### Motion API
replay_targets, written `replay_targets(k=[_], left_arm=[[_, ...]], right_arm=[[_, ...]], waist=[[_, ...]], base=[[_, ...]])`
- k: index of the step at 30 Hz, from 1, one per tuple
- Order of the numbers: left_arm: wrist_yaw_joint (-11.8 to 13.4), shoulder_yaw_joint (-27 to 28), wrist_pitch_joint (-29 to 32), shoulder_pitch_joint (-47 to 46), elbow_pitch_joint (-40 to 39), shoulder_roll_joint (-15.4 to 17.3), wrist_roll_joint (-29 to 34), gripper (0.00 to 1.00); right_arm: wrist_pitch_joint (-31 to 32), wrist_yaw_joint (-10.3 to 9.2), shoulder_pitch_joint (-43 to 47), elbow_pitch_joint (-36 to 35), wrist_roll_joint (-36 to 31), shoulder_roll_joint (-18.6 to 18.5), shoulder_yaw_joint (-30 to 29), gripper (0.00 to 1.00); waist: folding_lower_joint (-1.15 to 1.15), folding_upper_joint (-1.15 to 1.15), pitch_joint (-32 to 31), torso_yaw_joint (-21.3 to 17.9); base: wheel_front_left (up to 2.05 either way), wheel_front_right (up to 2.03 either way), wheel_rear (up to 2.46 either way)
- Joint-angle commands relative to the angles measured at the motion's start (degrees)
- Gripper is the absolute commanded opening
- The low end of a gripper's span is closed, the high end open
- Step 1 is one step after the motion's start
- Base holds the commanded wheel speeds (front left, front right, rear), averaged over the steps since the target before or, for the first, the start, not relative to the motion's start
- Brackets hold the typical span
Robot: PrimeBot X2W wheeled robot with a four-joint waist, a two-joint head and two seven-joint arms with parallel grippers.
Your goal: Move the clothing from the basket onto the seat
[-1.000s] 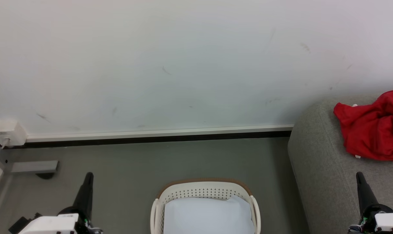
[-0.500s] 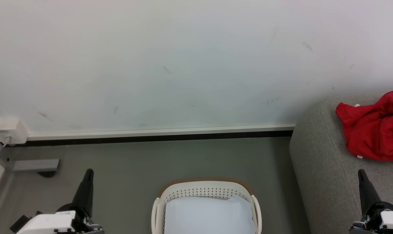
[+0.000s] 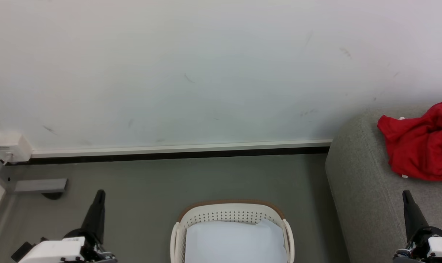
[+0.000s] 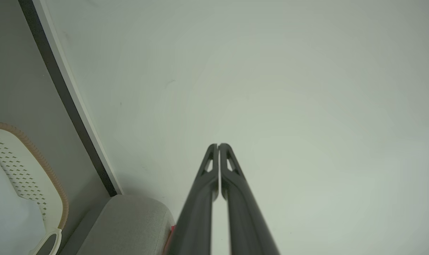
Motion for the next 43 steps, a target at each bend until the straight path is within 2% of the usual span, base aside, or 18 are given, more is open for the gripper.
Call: replay_targets(k=[1, 43], left_arm=[[-0.09, 0.19, 0.24, -0.42, -0.11, 0.09, -0.79, 0.0], [-0.09, 0.19, 0.24, -0.42, -0.11, 0.1, -0.78, 0.0]], right_arm=[[-0.32, -0.12, -0.28, -0.25, 0.37, -0.4, 0.05, 0.0], [-1.37, -0.12, -0.13, -0.42, 1.39, -1.37, 1.4, 0.0]], waist=[[0.0, 0.0, 0.0, 0.0], [0.0, 0.0, 0.0, 0.0]], base=[[0.0, 0.0, 0.0], [0.0, 0.0, 0.0]])
